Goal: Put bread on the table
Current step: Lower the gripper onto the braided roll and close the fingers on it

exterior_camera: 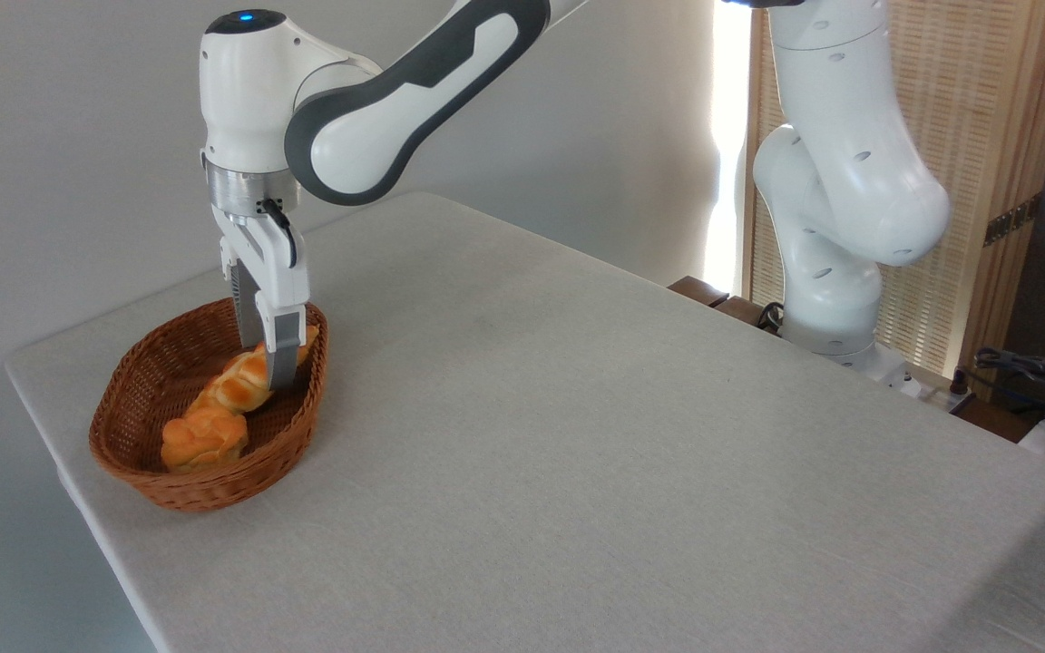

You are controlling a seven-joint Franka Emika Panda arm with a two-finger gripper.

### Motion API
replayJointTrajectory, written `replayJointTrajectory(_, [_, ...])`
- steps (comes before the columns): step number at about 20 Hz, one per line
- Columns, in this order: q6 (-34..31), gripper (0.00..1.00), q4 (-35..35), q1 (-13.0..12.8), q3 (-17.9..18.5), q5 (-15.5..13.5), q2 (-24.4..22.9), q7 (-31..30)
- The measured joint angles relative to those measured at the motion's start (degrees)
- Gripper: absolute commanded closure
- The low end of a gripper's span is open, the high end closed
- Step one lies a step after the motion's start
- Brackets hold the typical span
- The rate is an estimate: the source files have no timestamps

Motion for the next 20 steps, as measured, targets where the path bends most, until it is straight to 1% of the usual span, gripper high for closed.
replayJointTrajectory(1, [0.0, 0.44, 0.0, 0.0, 0.0, 0.54, 0.0, 0.0])
replayJointTrajectory(2, [0.0, 0.51, 0.0, 0.0, 0.0, 0.84, 0.0, 0.0])
replayJointTrajectory(3, [0.0, 0.6, 0.0, 0.0, 0.0, 0.92, 0.0, 0.0])
replayJointTrajectory(4, [0.01, 0.63, 0.0, 0.0, 0.0, 1.09, 0.0, 0.01])
replayJointTrajectory(5, [0.01, 0.65, 0.0, 0.0, 0.0, 1.24, 0.0, 0.03])
replayJointTrajectory(8, [0.01, 0.65, 0.0, 0.0, 0.0, 2.64, 0.0, 0.05])
replayJointTrajectory(10, [0.01, 0.65, 0.0, 0.0, 0.0, 2.98, 0.0, 0.05])
replayJointTrajectory(12, [0.01, 0.67, 0.0, -0.01, 0.0, 3.02, 0.0, 0.06])
replayJointTrajectory(20, [0.01, 0.69, -0.06, -0.03, 0.0, 3.03, 0.0, 0.08])
